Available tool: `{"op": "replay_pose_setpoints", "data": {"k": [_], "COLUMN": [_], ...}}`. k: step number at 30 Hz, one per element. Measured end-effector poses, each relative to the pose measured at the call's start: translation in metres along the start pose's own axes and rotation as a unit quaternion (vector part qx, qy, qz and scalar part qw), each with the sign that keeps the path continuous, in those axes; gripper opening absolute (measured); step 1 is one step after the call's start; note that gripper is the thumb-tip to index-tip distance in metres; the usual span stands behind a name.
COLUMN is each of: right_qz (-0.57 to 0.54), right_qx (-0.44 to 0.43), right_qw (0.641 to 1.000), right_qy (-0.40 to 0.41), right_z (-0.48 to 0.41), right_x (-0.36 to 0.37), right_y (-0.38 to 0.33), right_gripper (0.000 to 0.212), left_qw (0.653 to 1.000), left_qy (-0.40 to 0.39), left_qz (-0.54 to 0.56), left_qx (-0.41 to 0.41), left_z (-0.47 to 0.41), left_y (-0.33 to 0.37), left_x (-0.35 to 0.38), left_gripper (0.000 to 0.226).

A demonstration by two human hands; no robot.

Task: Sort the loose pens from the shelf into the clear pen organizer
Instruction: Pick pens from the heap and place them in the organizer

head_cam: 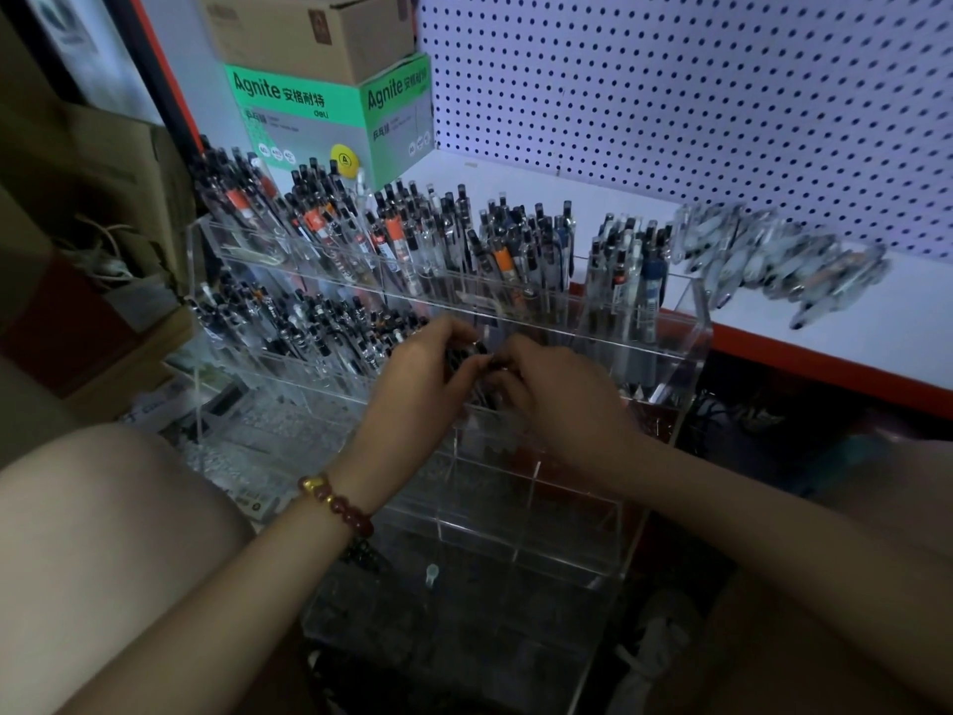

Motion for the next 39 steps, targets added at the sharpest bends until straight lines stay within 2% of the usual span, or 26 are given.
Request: {"op": "replay_pose_setpoints", "data": {"k": [5,10,15,19,23,26,29,31,34,37,39], "right_qz": [0.071,0.106,0.124,0.028,-0.072,-0.157,-0.222,-0.229,-0.215,-0.097,-0.023], "right_qx": [-0.01,-0.018,-0.051,-0.085,-0.099,-0.034,0.048,0.088,0.152,0.185,0.201], "right_qw": [0.997,0.994,0.991,0.988,0.96,0.936,0.919,0.918,0.94,0.974,0.979], "right_qy": [-0.03,-0.033,0.019,0.124,0.252,0.313,0.323,0.31,0.216,0.086,0.014], "right_z": [0.001,0.0,0.003,0.001,-0.017,-0.033,-0.05,-0.064,-0.084,-0.092,-0.092], "right_x": [0.005,0.0,-0.015,-0.039,-0.075,-0.111,-0.144,-0.161,-0.167,-0.146,-0.127], "right_y": [-0.002,-0.004,-0.005,0.0,0.011,0.03,0.062,0.093,0.15,0.203,0.224], "right_gripper": [0.027,0.027,0.026,0.017,0.011,0.009,0.008,0.011,0.013,0.015,0.024], "left_qw": [0.996,0.993,0.983,0.979,0.969,0.963,0.958,0.954,0.952,0.949,0.953], "left_qy": [0.002,0.0,0.042,0.083,0.056,0.027,0.004,-0.009,-0.03,-0.059,-0.069], "left_qz": [-0.083,-0.11,-0.156,-0.13,-0.107,-0.09,-0.075,-0.069,-0.071,-0.093,-0.089], "left_qx": [0.022,0.03,0.083,0.136,0.217,0.251,0.277,0.291,0.297,0.295,0.281], "left_z": [0.002,0.003,0.004,-0.006,-0.038,-0.068,-0.096,-0.115,-0.14,-0.161,-0.171], "left_y": [0.0,-0.003,0.006,0.026,0.06,0.089,0.115,0.13,0.142,0.146,0.145], "left_x": [0.0,-0.004,-0.018,-0.037,-0.051,-0.048,-0.031,-0.013,0.019,0.048,0.063], "left_gripper": [0.03,0.041,0.039,0.027,0.015,0.012,0.008,0.01,0.01,0.011,0.011]}}
Point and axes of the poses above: each hand's wrist, its own z-axis away from the middle knuckle, its own x-axis out of the palm, y = z × x, the point moved 2 cm from there along -z, towards the middle knuckle, and after that the axes turned 10 degrees about y, right-handed, at the moved point
